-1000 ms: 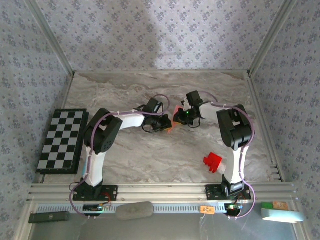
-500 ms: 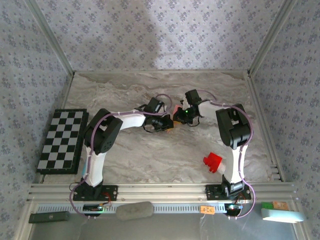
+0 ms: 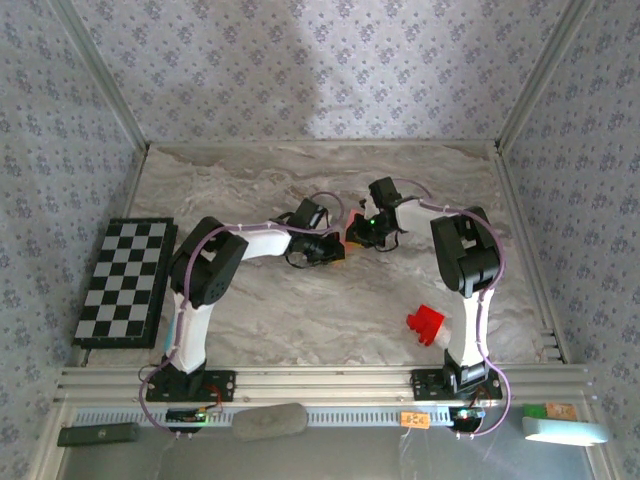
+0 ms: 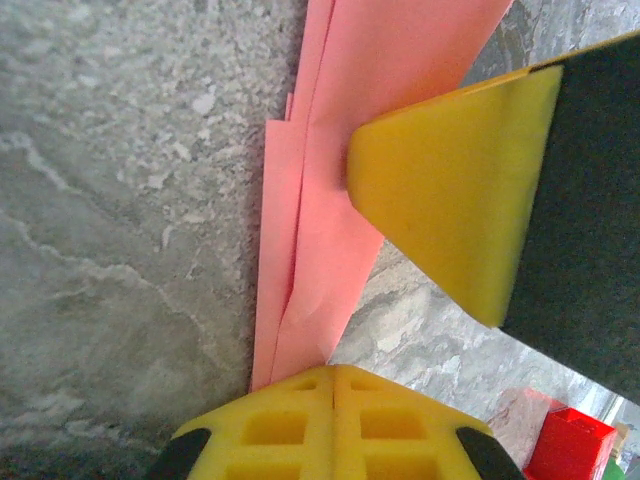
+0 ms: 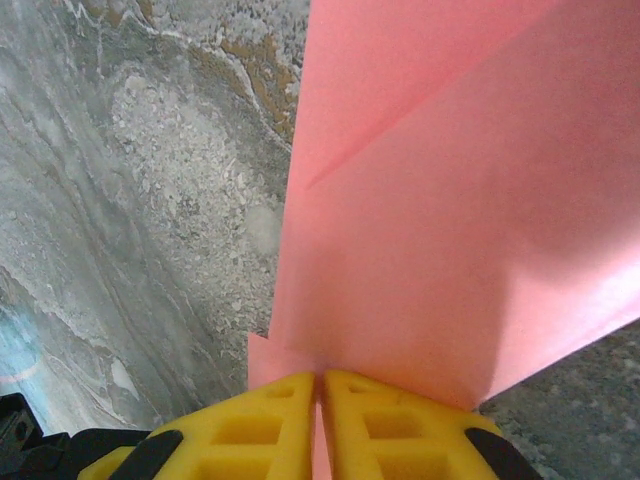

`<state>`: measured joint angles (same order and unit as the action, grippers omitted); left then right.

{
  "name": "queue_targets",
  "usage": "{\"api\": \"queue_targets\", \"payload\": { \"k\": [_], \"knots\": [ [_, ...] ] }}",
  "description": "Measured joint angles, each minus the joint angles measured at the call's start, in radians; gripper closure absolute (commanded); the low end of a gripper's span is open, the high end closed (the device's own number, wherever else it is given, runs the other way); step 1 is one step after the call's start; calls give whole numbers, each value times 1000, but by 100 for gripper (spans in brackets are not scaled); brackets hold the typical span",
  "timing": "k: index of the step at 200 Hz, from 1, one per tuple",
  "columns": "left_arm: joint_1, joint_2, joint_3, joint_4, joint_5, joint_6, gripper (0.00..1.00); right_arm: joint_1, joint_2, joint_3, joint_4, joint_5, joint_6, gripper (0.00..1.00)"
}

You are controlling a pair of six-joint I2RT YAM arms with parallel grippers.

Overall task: Fold a paper plane with a square sheet of paper (pick it up from the middle)
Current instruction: Fold the wing for the fifth time at the center of the table.

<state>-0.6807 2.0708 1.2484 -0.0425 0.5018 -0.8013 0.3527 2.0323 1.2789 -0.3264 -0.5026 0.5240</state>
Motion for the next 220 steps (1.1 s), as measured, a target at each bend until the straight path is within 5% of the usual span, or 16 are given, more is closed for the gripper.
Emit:
{"api": "queue_targets", "payload": {
  "k": [75, 134, 220],
  "knots": [
    [6, -56, -111, 78, 6, 14, 100, 21, 8, 21, -42, 11, -12, 85],
    [13, -236, -272, -82, -20, 43, 99, 46, 6, 20, -41, 8, -7, 85],
    [21, -262, -241, 0, -43, -27, 100, 141, -38, -53, 19, -10, 92, 86]
  ]
}}
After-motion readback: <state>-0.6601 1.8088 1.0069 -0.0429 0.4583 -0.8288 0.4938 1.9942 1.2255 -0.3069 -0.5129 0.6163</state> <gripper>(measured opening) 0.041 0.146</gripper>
